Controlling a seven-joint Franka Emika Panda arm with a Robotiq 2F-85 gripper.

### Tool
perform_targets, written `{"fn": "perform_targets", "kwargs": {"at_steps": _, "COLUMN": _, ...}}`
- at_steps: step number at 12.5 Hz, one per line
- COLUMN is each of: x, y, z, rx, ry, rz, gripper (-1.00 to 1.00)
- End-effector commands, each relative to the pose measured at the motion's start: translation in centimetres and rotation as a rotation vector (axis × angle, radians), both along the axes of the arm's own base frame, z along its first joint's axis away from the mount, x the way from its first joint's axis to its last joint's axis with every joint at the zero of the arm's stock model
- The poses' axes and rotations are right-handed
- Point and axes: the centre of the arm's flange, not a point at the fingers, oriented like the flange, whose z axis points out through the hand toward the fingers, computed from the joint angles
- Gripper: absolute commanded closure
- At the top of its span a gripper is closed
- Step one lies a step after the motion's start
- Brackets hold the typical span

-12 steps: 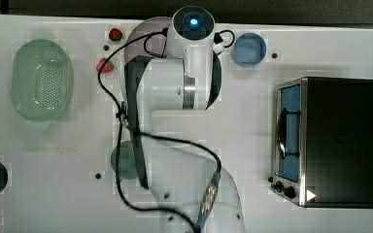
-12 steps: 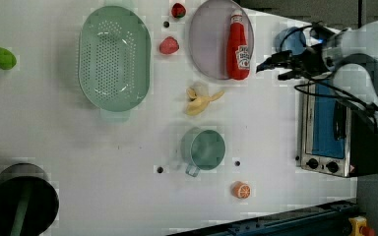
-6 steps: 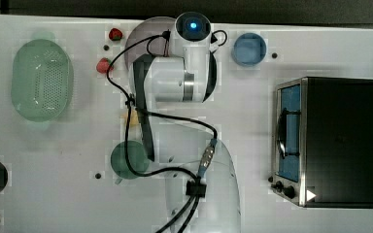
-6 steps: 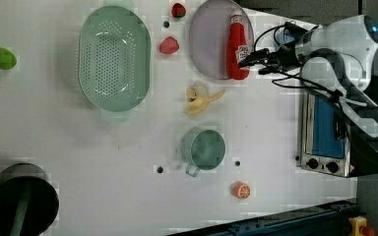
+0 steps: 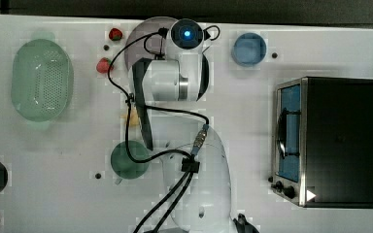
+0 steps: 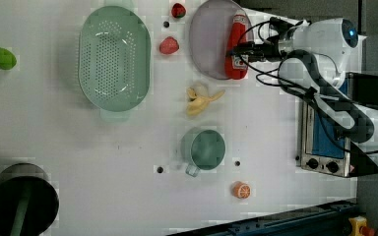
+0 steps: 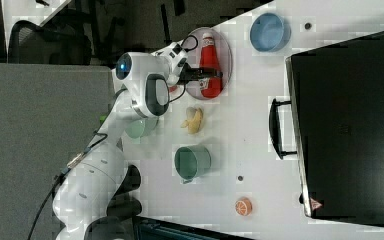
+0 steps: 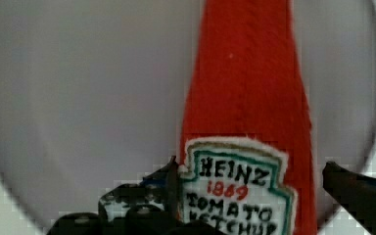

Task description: Pick ketchup from plate and place it on table.

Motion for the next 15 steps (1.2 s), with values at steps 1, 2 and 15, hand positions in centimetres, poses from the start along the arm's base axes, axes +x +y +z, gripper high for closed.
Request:
{"fn": "perform_targets", "kwargs": {"at_steps": 1, "x": 1.2, "y": 0.3, "z": 1.0, "rx": -0.018, "ry": -0.076, "rz": 0.059, "gripper": -1.0}}
{"fn": "perform_targets", "kwargs": {"at_steps": 2, "x": 1.1, "y": 0.3, "z": 0.4, "rx": -0.018, "ry": -0.07, "rz": 0.058, "gripper": -1.0}}
{"fn": "perform_targets", "kwargs": {"at_steps": 15, "x": 1.5, "y": -2.0, "z": 16.3, "rx": 0.01, "ry": -0.126, "rz": -0.056, "gripper": -0.17}}
